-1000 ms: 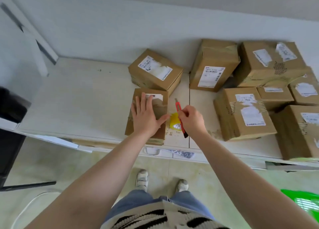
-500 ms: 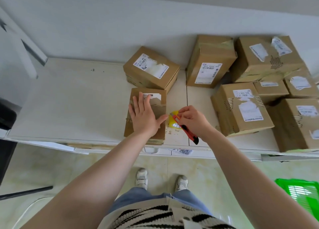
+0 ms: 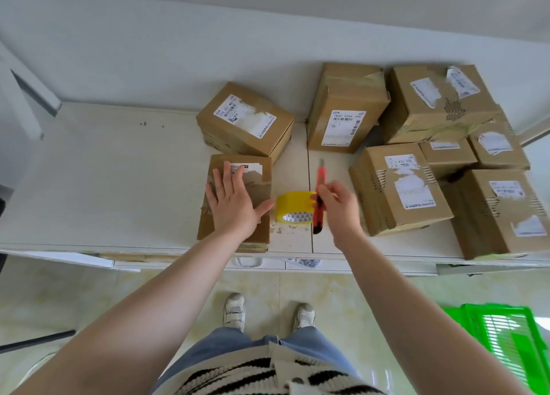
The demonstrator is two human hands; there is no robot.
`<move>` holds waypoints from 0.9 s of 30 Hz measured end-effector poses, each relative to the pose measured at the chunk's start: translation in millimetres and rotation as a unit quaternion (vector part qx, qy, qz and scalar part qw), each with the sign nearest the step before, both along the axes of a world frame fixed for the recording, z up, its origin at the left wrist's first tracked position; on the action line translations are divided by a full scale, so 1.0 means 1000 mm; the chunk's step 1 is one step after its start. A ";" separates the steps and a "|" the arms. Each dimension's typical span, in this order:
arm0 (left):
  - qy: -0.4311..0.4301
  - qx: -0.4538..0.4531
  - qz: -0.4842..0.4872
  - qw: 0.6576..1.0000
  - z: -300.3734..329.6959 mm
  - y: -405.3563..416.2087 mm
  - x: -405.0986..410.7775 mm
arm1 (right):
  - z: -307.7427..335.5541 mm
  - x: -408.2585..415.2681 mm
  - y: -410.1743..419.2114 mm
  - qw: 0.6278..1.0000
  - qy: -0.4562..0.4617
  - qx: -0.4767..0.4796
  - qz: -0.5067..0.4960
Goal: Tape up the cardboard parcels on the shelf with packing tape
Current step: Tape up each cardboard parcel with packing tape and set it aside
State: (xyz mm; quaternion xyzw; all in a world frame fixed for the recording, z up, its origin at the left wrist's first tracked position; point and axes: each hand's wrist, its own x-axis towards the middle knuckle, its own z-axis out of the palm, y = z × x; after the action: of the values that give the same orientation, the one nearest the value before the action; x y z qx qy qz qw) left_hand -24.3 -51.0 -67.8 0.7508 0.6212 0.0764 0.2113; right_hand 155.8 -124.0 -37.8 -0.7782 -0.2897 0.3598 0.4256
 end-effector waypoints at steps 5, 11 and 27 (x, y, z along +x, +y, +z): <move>0.004 -0.002 0.003 1.000 0.000 0.000 0.002 | -0.041 0.046 -0.010 0.983 -0.095 -0.154 -0.017; 0.013 -0.007 0.005 1.000 0.002 0.001 0.002 | -0.069 0.047 -0.004 0.973 -0.110 -0.204 0.006; 0.024 -0.007 -0.003 1.000 0.002 0.001 -0.001 | 0.005 0.006 0.065 0.867 -0.129 -0.174 0.448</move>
State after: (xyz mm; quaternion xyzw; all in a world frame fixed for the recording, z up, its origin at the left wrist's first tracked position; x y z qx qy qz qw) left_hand -24.9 -50.2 -65.4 0.7530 0.6242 0.0531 0.2016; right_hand 161.5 -58.6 -32.4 -0.6652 -0.5925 0.4530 0.0354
